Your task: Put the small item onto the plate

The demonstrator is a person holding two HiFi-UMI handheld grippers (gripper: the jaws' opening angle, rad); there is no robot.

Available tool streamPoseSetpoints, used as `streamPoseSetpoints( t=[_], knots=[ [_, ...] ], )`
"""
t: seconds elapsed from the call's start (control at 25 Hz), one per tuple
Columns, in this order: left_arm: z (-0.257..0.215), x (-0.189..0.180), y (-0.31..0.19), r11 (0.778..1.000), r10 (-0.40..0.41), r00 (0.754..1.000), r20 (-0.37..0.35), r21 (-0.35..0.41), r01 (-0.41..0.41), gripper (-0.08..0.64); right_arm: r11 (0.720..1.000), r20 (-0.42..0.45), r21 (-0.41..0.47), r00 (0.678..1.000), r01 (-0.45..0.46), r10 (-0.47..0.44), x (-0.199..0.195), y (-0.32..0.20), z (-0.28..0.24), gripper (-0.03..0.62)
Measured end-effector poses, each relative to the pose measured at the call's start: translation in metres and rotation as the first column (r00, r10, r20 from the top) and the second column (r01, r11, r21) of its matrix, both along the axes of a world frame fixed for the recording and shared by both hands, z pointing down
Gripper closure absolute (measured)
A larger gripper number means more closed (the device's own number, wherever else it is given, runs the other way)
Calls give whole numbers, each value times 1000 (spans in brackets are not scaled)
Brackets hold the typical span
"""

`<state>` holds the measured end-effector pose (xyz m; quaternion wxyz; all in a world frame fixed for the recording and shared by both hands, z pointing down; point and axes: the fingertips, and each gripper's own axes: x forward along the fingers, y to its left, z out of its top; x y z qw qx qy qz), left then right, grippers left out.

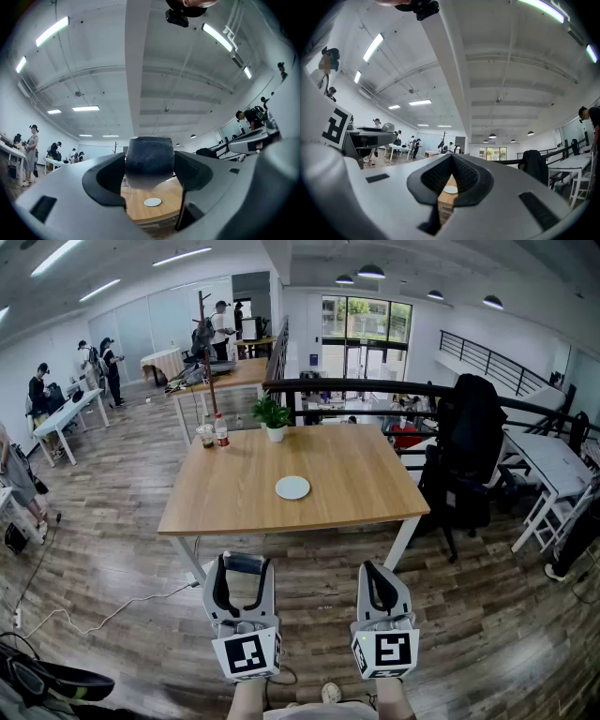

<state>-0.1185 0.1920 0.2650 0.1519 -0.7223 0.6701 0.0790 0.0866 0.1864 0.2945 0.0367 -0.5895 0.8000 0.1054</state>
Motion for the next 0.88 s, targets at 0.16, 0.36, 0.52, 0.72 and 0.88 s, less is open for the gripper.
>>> streamPoseSetpoints(
  t=[0.16,0.36,0.52,0.72,0.88],
  knots=[
    [0,2,-3,1000,-2,1000,3,2,2,244,1000,-5,10,1000,0,0,3,-5,1,574],
    [0,7,-7,1000,-5,1000,7,0,5,244,1000,0,4,1000,2,-2,6,-11,4,574],
    [2,11,-10,1000,-9,1000,3,1,9,244,1000,-1,9,1000,9,-9,11,-15,6,574],
    [-1,19,-18,1000,-29,1000,5,9,29,244,999,11,33,999,35,-35,24,-24,3,574],
    [1,33,-28,999,-34,999,-5,17,34,244,998,4,40,998,58,-59,38,-34,7,574]
  ],
)
